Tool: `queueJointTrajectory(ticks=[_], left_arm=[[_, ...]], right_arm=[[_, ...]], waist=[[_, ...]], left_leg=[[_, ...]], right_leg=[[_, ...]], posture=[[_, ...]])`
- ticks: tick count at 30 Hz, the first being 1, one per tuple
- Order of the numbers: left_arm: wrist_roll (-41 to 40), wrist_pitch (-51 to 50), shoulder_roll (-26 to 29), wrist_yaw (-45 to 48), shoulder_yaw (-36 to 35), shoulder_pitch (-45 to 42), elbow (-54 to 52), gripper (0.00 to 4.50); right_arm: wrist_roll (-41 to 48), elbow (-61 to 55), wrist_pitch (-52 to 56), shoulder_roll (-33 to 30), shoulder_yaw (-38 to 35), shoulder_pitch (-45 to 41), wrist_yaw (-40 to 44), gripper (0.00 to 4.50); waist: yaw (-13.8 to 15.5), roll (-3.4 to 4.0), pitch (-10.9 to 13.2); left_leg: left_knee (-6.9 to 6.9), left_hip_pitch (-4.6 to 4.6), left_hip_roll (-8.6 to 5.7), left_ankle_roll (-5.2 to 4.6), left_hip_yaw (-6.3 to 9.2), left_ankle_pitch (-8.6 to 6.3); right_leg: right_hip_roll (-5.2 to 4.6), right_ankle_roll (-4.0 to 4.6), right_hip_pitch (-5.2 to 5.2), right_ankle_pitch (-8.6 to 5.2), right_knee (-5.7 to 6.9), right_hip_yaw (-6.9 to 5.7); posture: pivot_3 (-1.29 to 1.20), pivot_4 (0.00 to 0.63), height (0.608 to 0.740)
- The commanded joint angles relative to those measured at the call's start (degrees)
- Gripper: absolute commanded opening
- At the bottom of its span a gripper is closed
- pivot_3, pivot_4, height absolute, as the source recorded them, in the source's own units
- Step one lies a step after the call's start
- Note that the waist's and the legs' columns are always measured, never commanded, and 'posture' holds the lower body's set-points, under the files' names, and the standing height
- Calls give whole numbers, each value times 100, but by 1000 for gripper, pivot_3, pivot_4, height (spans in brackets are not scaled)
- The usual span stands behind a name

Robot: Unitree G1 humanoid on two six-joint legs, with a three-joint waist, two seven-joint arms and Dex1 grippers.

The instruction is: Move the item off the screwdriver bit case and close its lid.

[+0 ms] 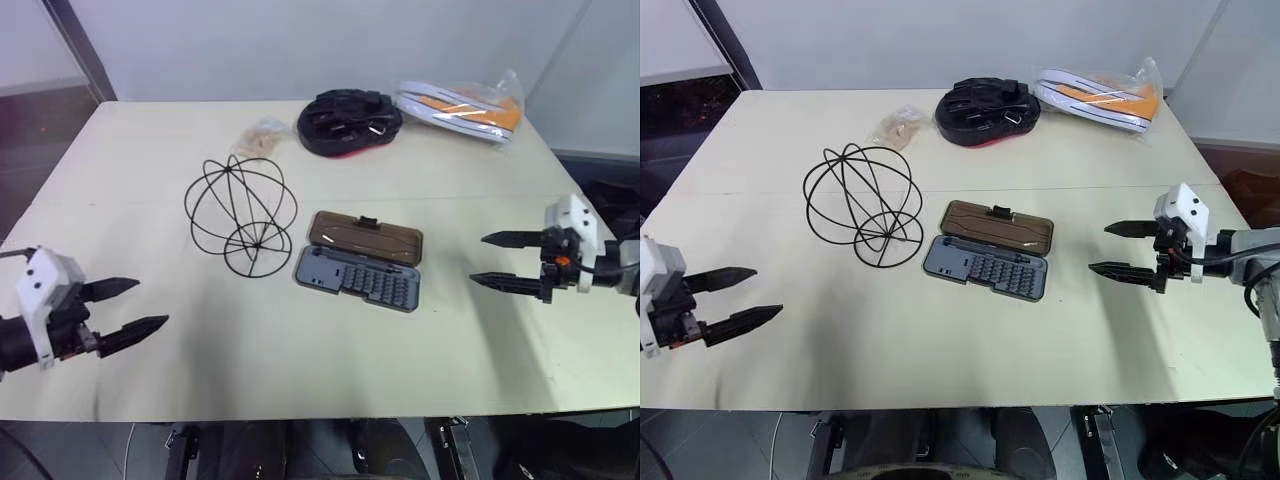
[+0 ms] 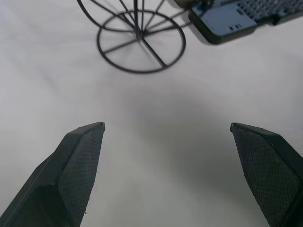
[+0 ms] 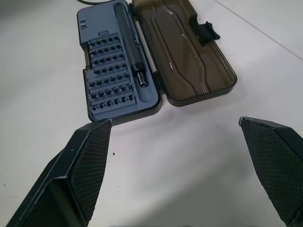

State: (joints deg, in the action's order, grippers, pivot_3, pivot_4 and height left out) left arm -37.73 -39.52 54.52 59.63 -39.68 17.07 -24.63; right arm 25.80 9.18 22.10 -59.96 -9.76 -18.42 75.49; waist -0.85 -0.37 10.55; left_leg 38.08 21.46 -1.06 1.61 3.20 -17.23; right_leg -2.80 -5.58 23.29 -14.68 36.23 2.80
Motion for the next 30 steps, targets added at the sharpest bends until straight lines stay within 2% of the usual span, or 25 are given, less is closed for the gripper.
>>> queueJointTrajectory(ticks=[1, 11, 14, 18, 23, 27, 30], left_arm=[[74, 141, 81, -14, -53, -98, 36, 4451], [19, 139, -173, -394, 343, -457, -137, 4451], [-176, 32, -359, -728, 471, -753, -315, 4451], [-10, 208, -1072, -1709, 704, -953, -996, 4451], [-208, 100, -1859, -2722, 761, -1010, -1542, 4451], [-133, 180, -1997, -3040, 1014, -1185, -1542, 4451], [40, 303, -1888, -3027, 1287, -1463, -1229, 4451]], right_arm=[[25, -97, -68, -25, -202, -28, -36, 4500], [78, -493, 21, 206, -222, 106, -399, 4500], [438, -868, 503, 332, -285, 122, -491, 4500], [1087, -2143, 1231, 507, -372, 425, -797, 4500], [1967, -3384, 1977, 710, -561, 656, -1288, 4500], [2624, -3874, 2382, 646, -674, 760, -1326, 4500], [2721, -3954, 2444, 624, -643, 728, -1374, 4500]], waist=[[0, 0, 0], [-1, 0, 0], [5, 1, 0], [18, 3, -2], [26, 1, -2], [39, -1, -3], [43, -3, -4]], left_leg=[[0, 0, 0, 0, 0, 0], [-1, 2, 0, 0, 0, 0], [0, 1, 0, 0, 2, 0], [0, 2, -1, 0, 5, 0], [-2, 7, -1, 1, 11, -1], [1, 2, -3, 1, 12, -1], [4, 1, -7, 0, 11, 0]], right_leg=[[0, -3, 0, 2, 0, 0], [-1, -11, 3, 6, 0, 0], [-1, -11, 1, 7, 1, 1], [-5, -13, 1, 8, 3, 1], [-6, -14, 4, 8, 2, 2], [-1, -14, -6, 8, 2, -2], [7, -13, -8, 8, 2, -4]], posture=[[0, 150, 740], [0, 150, 740], [0, 150, 740], [0, 150, 740], [0, 150, 740], [0, 150, 740], [0, 150, 740]])
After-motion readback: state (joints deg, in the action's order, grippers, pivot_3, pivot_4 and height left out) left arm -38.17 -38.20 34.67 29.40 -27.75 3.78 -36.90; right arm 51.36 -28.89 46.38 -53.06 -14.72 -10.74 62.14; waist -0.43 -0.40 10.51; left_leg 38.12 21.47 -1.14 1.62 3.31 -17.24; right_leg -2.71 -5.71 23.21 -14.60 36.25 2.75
